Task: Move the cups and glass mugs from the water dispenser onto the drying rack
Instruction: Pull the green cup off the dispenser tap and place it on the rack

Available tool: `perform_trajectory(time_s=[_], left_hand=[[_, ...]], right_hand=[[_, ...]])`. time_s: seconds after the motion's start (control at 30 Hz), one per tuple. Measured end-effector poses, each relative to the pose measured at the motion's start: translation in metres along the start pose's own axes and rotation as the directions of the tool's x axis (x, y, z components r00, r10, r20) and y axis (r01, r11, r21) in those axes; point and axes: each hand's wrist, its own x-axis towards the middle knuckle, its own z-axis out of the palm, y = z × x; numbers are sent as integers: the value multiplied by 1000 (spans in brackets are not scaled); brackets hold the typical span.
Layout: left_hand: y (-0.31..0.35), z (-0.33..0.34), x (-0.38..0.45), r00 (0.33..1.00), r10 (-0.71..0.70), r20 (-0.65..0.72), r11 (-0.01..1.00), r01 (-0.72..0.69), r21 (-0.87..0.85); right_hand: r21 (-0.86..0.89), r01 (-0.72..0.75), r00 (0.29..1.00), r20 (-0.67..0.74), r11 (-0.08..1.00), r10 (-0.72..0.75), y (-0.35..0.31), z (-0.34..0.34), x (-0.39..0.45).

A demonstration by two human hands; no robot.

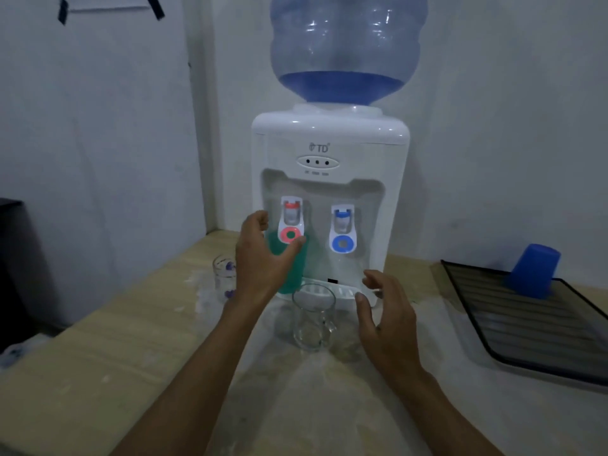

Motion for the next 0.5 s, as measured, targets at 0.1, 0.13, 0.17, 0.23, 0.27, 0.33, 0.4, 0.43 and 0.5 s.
perform_trajectory(time_s=[0.1,0.13,0.17,0.23,0.27,0.33,0.4,0.43,0.5], left_hand=[[-11,16,-9,993,-9,121,998,1,65],[-13,18,-9,991,-15,134,996,3,90],[-13,21,-9,990,-25,137,995,11,103],[-14,21,-5,990,-53,132,993,38,114],[-14,21,-4,989,-66,130,992,51,114],[-14,19,-5,987,-83,139,992,70,101],[-11,16,-6,982,-107,153,993,99,62],[-9,15,-7,979,-129,157,992,126,31],[-4,14,-7,966,-191,173,978,204,-55]], right_hand=[[1,-17,999,-30,1000,17,3,-3,-1],[2,-29,999,-39,1000,29,3,-3,0],[1,-36,998,-44,999,36,4,-5,1],[10,-47,998,-51,999,47,5,-5,2],[15,-51,997,-53,999,52,5,-6,2],[17,-64,996,-57,998,65,6,-5,2],[16,-75,996,-57,997,76,6,-5,3],[12,-76,996,-56,997,76,5,-4,2],[3,-79,996,-51,997,79,5,-5,2]])
